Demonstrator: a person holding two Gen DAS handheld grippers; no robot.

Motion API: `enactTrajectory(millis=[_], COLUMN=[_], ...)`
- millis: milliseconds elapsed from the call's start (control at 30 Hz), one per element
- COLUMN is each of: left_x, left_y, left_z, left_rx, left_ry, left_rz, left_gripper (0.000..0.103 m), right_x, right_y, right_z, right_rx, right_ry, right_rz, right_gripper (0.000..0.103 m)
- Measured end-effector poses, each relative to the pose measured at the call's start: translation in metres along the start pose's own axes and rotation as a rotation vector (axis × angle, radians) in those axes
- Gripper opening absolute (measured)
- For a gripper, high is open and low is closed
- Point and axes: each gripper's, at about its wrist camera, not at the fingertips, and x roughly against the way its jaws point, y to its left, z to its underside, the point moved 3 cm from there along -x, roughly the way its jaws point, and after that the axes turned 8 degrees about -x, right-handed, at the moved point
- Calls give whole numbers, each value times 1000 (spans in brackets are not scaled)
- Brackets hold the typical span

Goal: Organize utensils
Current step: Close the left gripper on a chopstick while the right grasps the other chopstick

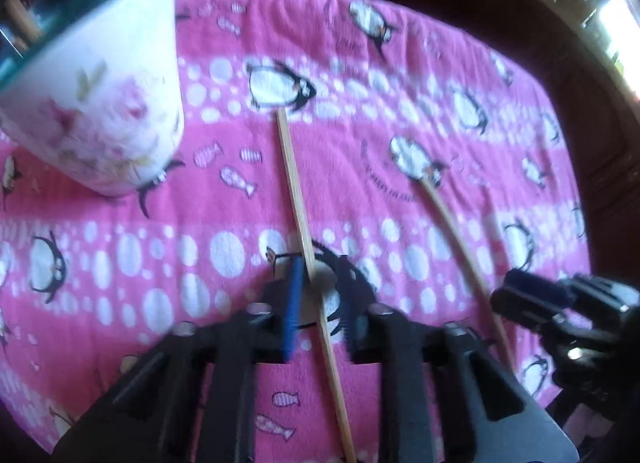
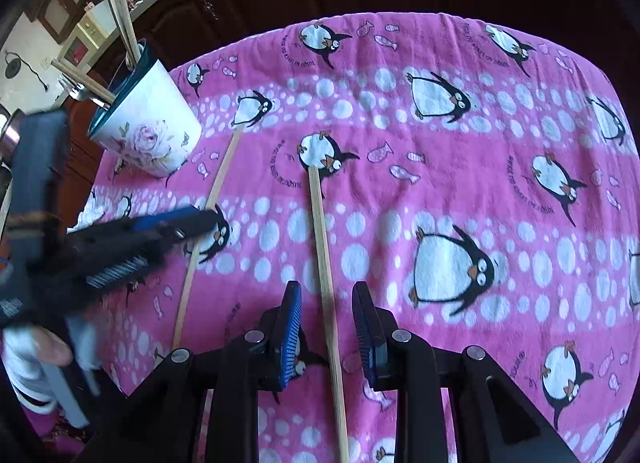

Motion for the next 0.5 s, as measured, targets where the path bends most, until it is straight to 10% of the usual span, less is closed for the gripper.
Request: enactTrajectory(millis=[500], left_x=[45], left_y=[7], left_z=[78], left_rx=[-20], left_ry=[67], left_rz=[121], left_gripper=[9], right_x=[-36], right_y=[29], right_z=[-40], right_rx=[88], right_ry=[49], right_rz=[11], right_gripper=[25])
